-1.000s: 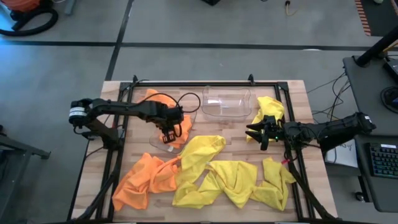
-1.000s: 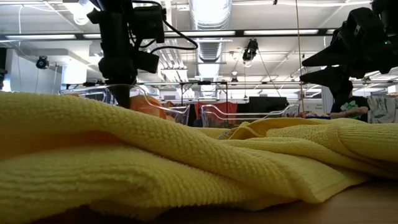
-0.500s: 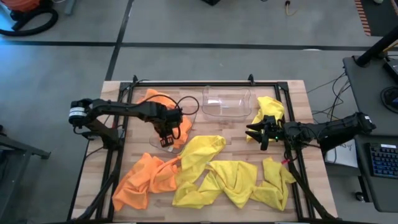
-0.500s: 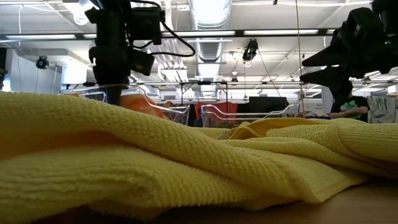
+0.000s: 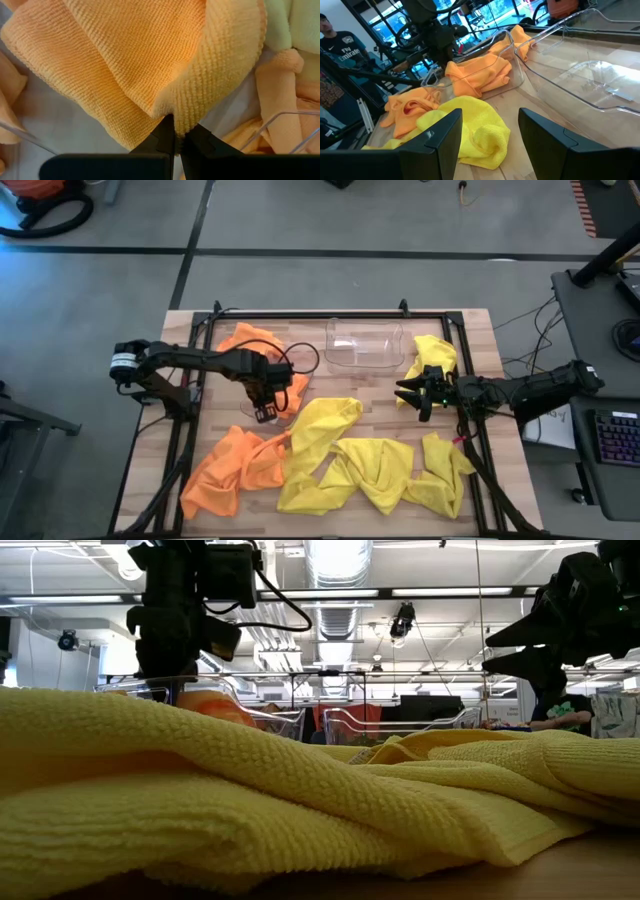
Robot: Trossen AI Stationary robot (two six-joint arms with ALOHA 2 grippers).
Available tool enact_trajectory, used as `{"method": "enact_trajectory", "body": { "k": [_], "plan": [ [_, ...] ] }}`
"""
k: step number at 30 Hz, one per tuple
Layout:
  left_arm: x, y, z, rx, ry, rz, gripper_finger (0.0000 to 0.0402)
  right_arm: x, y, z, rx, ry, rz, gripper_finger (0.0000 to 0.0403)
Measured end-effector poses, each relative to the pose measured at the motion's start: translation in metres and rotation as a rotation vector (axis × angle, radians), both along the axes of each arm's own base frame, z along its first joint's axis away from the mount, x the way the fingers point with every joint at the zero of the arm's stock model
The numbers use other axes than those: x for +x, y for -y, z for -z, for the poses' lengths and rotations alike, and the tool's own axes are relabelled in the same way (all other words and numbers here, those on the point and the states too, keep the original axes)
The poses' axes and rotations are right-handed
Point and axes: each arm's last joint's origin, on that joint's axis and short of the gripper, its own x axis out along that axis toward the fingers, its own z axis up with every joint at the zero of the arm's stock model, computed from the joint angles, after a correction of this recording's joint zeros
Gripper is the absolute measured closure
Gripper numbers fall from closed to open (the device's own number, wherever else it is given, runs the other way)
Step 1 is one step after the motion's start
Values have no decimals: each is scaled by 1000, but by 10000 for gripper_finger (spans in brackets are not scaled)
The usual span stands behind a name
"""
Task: Sort microfiber towel by color & place in baskets
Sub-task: Put the orange microfiber towel into the left transparent bin
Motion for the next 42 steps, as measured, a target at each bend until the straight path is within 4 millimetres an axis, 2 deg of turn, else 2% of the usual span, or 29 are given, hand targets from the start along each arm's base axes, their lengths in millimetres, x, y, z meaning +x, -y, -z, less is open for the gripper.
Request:
{"method": "enact_trajectory", "body": {
  "k": [23, 27, 42],
  "plan": [
    [-4, 2, 1, -11, -47, -43, 402, 0, 0, 0, -1, 0, 0, 213],
    [-6, 4, 4, -55, -57, -40, 402, 0, 0, 0, -1, -1, -1, 213],
    [-7, 4, 14, -51, -33, -51, 401, 0, 0, 0, -6, -2, -2, 213]
  ]
}}
